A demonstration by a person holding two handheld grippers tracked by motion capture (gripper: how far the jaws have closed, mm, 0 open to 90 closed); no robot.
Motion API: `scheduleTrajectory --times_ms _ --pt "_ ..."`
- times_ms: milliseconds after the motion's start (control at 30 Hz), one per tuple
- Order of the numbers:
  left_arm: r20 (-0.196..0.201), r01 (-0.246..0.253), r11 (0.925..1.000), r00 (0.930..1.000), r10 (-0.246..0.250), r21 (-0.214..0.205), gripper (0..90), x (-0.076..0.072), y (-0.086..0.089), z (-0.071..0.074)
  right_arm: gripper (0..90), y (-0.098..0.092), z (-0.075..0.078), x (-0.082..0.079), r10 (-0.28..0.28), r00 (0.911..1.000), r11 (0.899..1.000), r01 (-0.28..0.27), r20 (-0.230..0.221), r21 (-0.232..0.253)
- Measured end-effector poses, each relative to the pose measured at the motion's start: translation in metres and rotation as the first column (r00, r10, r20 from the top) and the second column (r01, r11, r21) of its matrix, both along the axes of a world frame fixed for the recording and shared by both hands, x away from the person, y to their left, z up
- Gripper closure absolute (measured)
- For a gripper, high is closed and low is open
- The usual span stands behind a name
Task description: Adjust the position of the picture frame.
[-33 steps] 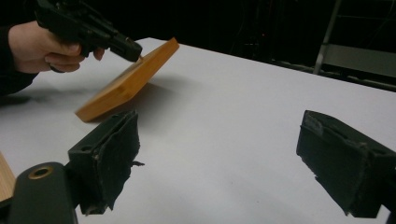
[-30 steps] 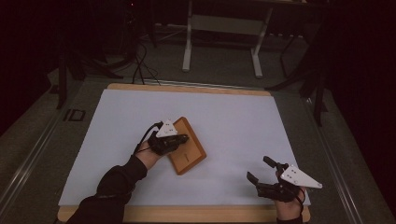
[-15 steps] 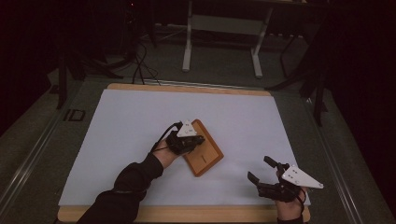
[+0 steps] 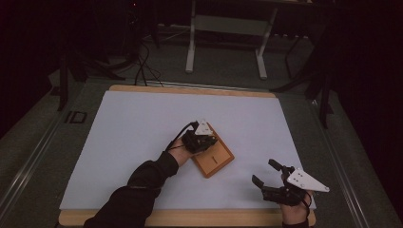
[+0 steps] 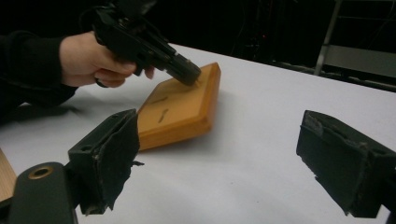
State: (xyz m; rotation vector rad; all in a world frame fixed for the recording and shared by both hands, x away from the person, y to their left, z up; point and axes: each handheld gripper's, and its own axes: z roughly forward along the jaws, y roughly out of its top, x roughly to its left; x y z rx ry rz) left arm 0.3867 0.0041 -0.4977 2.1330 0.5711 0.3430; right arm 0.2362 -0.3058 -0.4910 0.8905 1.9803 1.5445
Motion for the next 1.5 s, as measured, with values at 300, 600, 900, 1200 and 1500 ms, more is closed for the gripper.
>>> scheduleTrajectory --times_ms 300,600,900,1200,1500 --pt "-0.030 -0.027 0.9995 0.9992 0.027 0.015 85.3 0.015 -0.014 -0.013 12.8 -0.001 0.000 0.000 0.005 1.0000 1.000 -0.005 0.000 0.005" --pt "-0.052 -0.041 0.9988 0.9977 0.043 0.026 85.3 0.023 -0.021 -0.021 12.9 -0.001 0.000 0.000 0.006 1.0000 1.000 -0.006 -0.004 0.003" --pt "-0.059 -0.036 0.9989 0.9976 0.037 0.030 85.2 0.026 -0.021 -0.024 12.8 0.000 -0.001 0.000 0.009 0.9999 1.000 -0.009 -0.006 -0.002" --pt "-0.068 -0.026 0.9992 0.9973 0.028 0.029 84.8 0.027 -0.020 -0.024 12.8 0.002 -0.001 0.000 0.012 0.9999 1.000 -0.012 -0.009 -0.007" --pt "-0.075 -0.008 0.9999 0.9971 0.008 0.007 80.7 0.021 -0.004 -0.015 12.8 0.002 -0.001 0.000 0.015 0.9999 1.000 -0.015 -0.008 -0.009"
